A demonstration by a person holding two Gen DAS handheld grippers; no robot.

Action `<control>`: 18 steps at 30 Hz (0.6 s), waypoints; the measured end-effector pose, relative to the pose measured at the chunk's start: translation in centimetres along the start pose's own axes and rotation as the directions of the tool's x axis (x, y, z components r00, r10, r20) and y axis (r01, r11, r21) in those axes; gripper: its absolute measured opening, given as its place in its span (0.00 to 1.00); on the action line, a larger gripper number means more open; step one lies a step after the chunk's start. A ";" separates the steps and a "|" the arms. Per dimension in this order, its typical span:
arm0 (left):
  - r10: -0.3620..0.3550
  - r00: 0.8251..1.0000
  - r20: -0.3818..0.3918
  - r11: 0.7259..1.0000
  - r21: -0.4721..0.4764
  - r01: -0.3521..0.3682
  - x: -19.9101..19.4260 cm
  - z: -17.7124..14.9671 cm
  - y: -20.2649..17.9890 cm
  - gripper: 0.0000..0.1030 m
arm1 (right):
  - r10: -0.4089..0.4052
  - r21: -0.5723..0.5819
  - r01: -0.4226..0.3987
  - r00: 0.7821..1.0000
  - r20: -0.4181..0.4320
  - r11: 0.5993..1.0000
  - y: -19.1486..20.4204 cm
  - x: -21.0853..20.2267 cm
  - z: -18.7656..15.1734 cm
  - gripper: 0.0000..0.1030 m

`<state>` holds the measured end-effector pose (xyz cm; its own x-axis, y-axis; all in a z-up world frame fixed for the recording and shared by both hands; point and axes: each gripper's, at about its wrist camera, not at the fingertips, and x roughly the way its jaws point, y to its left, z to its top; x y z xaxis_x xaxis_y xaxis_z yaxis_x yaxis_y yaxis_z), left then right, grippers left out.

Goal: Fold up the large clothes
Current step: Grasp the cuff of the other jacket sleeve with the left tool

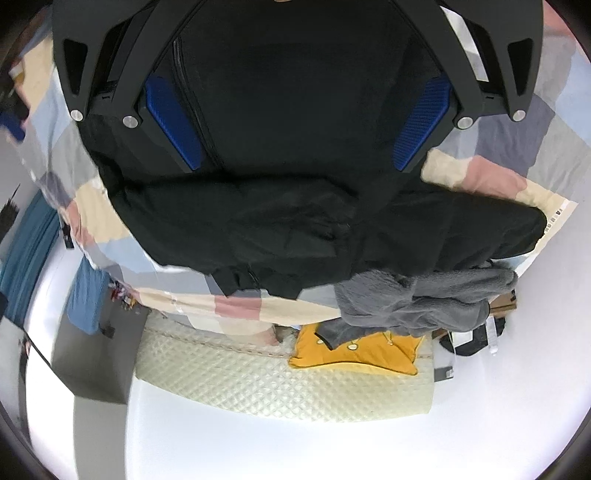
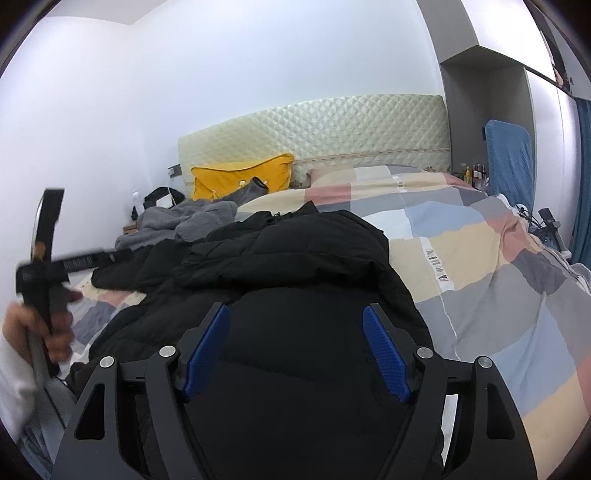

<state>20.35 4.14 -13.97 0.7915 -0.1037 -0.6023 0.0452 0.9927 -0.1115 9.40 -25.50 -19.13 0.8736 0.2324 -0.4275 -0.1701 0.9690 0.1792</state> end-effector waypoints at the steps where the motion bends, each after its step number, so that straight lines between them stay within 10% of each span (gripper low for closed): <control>1: 0.003 1.000 0.002 1.000 -0.008 -0.003 -0.2 1.1 0.8 1.00 | -0.004 0.001 0.004 1.000 0.001 1.000 -0.1 0.0 0.0 0.74; 11: 0.101 0.995 0.002 0.993 -0.055 -0.101 -1.9 12.9 10.6 1.00 | -0.029 0.025 0.028 1.000 0.005 0.999 -0.6 0.1 -0.1 0.79; 18: 0.230 0.972 -0.049 0.964 -0.127 -0.234 0.7 14.6 21.2 1.00 | -0.045 0.033 0.045 0.999 0.003 0.998 -0.7 0.4 -0.2 0.79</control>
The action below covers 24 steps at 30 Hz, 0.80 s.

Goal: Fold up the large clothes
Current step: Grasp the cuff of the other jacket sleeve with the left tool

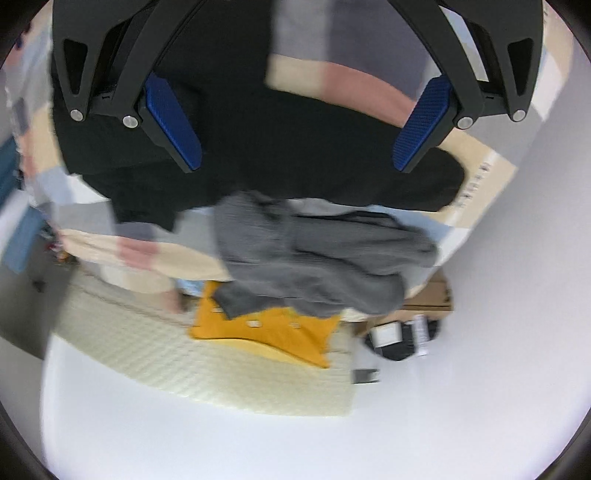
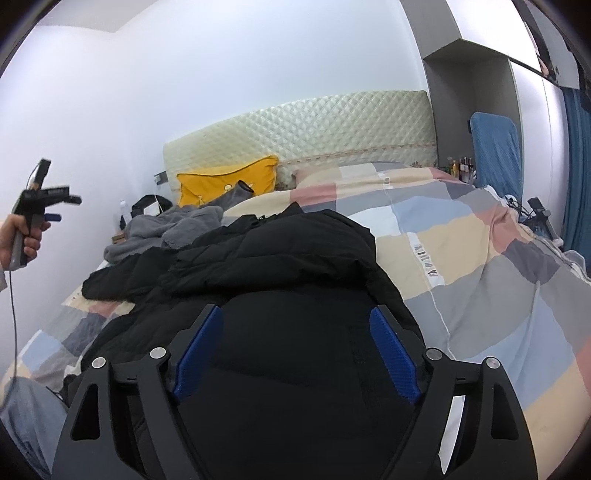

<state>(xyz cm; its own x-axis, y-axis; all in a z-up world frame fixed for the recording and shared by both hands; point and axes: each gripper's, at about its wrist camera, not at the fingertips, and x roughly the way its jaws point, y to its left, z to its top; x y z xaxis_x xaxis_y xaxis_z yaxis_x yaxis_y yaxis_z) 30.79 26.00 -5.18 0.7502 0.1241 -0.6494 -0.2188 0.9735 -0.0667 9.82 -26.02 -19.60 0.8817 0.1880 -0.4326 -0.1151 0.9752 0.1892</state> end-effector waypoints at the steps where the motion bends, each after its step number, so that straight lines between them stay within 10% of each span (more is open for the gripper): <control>1: 0.009 1.000 -0.004 0.999 -0.034 -0.009 0.8 0.0 1.6 1.00 | -0.004 -0.004 0.004 1.000 -0.001 1.000 0.1 0.1 0.0 0.79; 14: -0.107 0.984 -0.142 0.932 -0.359 0.049 15.3 -6.4 17.1 1.00 | -0.092 -0.077 0.086 0.993 -0.080 0.993 3.6 3.1 0.4 0.92; 24: -0.104 0.984 -0.144 0.796 -0.605 -0.004 25.0 -10.9 26.5 0.99 | -0.152 -0.006 0.153 0.972 -0.180 0.988 3.6 7.4 0.9 0.92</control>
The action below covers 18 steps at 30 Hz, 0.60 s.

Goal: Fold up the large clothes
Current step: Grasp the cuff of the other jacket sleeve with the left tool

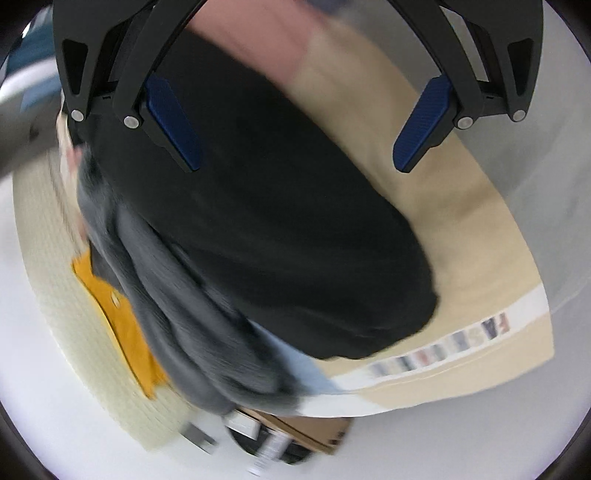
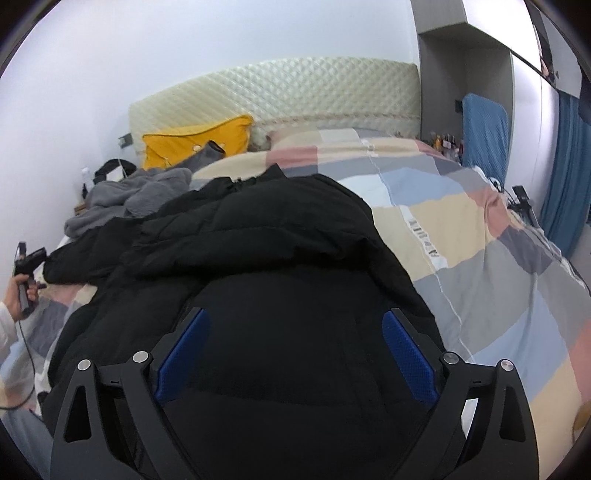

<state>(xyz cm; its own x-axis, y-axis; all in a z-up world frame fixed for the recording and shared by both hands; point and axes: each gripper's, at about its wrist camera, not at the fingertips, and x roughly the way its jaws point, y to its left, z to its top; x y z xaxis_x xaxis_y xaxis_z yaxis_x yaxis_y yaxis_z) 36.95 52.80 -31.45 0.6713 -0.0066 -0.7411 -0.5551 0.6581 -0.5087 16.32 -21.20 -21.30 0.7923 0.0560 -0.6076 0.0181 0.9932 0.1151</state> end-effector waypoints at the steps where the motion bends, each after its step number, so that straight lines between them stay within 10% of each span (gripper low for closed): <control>1: -0.007 1.000 0.012 1.000 -0.019 0.008 0.4 0.4 0.7 0.99 | -0.001 0.003 0.001 1.000 -0.006 1.000 0.1 0.3 0.1 0.92; 9: -0.052 0.996 0.067 0.997 -0.050 0.055 3.6 2.5 1.2 0.96 | -0.028 -0.039 0.026 0.999 -0.047 0.999 1.7 2.3 0.1 0.92; 18: -0.011 0.998 0.057 1.000 0.005 0.011 1.9 3.5 -0.8 0.15 | -0.015 -0.059 0.013 1.000 -0.023 0.998 2.0 1.3 0.1 0.92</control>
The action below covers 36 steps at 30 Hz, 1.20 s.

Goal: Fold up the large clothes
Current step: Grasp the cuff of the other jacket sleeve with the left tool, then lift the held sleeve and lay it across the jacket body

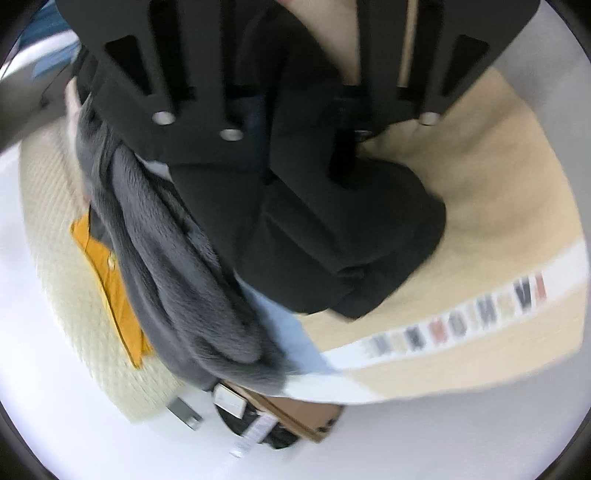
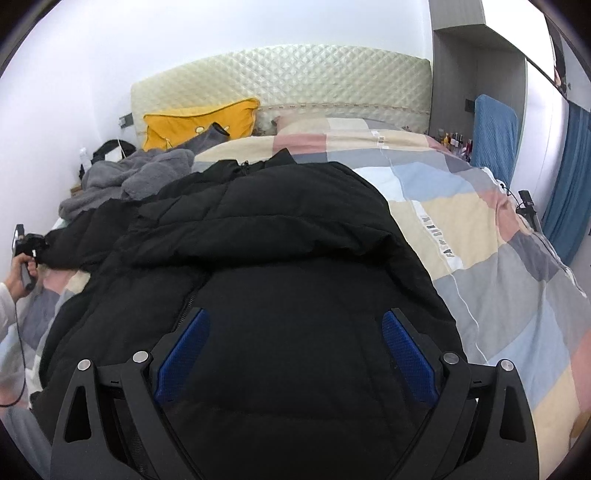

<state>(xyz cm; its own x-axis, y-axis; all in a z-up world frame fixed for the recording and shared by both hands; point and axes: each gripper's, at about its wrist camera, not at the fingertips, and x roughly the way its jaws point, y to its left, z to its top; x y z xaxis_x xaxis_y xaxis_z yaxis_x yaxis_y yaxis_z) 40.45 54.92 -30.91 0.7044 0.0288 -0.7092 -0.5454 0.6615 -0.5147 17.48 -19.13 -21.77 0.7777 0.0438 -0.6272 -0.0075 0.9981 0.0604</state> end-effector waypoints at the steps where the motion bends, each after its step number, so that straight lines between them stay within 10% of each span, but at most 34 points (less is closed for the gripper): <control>1: 0.009 1.000 0.006 1.000 0.014 -0.009 -0.6 0.2 -0.6 0.10 | -0.006 -0.003 0.006 1.000 0.007 1.000 -0.1 -0.3 0.0 0.92; 17: -0.036 0.984 0.175 0.988 0.157 0.008 -16.1 0.2 -9.9 0.05 | 0.126 -0.031 -0.123 0.988 0.091 0.992 -0.1 -4.7 0.2 0.97; 36: -0.149 0.962 0.228 0.886 0.462 0.028 -30.1 -7.5 -29.0 0.04 | 0.199 -0.050 -0.193 0.962 0.187 0.980 -4.4 -8.9 -1.2 1.00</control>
<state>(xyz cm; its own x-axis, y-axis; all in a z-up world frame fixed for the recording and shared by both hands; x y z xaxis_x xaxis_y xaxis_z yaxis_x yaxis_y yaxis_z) 31.65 29.23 1.82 0.8628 0.1000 -0.4956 -0.2537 0.9335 -0.2534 9.86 -23.91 -17.44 0.8643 0.2329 -0.4457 -0.1891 0.9718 0.1411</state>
